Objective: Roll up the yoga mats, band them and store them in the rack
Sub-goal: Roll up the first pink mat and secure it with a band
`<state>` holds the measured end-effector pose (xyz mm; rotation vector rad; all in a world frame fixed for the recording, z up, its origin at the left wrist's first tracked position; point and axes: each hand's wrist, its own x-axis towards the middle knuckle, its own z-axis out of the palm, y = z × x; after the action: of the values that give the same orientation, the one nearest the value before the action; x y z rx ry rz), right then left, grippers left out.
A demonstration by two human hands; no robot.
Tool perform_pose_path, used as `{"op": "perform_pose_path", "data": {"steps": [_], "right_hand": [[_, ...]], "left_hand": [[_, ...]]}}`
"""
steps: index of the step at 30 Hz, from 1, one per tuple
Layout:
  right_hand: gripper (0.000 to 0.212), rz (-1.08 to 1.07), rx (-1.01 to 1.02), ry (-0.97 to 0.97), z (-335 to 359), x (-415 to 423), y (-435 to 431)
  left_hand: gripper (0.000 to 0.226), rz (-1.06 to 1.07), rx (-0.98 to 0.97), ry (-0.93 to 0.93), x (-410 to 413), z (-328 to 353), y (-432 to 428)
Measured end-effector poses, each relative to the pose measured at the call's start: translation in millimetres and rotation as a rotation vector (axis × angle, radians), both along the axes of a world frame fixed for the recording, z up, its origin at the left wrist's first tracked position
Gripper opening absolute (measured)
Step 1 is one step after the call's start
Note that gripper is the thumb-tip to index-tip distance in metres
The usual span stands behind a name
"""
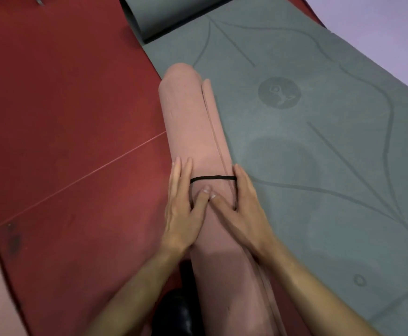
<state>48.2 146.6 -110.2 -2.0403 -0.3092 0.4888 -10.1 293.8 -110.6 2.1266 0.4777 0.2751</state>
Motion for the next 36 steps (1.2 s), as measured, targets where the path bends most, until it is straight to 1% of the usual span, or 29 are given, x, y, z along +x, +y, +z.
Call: {"op": "perform_pose_path", "data": {"steps": [2,4,5,7,10,14,16,20,23,25,29,32,36], "right_hand": [[0.105,-0.006,0.026,0.079,1.8,-2.7,0.3],[0.110,0.002,0.054,0.088,2.2,-2.7,3.2],[0.111,0.003,0.065,0.078,2.6,-2.8,6.3],[0.114,0.000,0.078,0.059,5.5,-5.4,16.4],[0.115,0.056,0.091,0.029,14.7,-9.3,38.4],[0.113,0.279,0.086,-0.064,33.9,-4.4,86.6],[0.110,0.380,0.078,-0.066,46.5,-1.8,116.8],[0.113,0.523,0.050,-0.091,63.1,4.9,166.0],[0.114,0.526,0.044,-0.094,58.8,10.6,187.0],[0.113,0.501,0.048,-0.093,50.9,14.3,198.7],[0.114,0.436,0.067,-0.095,39.7,17.4,228.1],[0.113,0.435,0.044,-0.125,40.1,20.9,257.4],[0.109,0.462,-0.037,-0.183,42.8,35.1,281.8]], "left_hand": [[0.066,0.163,-0.194,0.087,-8.6,1.8,-14.0],[0.068,0.359,-0.428,0.155,-14.1,8.3,-24.7],[0.067,0.420,-0.518,0.170,-15.8,11.6,-26.7],[0.065,0.481,-0.585,0.148,-17.9,17.1,-22.7],[0.063,0.576,-0.588,0.076,-25.5,25.6,-6.5],[0.060,0.735,-0.522,-0.051,-39.4,37.1,23.9],[0.060,0.797,-0.519,-0.097,-43.7,44.0,47.1],[0.058,0.890,-0.524,-0.176,-41.6,49.3,95.0],[0.060,0.900,-0.537,-0.166,-38.1,45.9,114.7],[0.061,0.875,-0.536,-0.153,-35.9,41.6,124.7],[0.066,0.818,-0.472,-0.133,-30.7,31.3,158.6],[0.072,0.772,-0.472,-0.130,-25.9,20.9,188.6],[0.063,0.737,-0.520,-0.102,-10.3,7.0,208.7]]}}
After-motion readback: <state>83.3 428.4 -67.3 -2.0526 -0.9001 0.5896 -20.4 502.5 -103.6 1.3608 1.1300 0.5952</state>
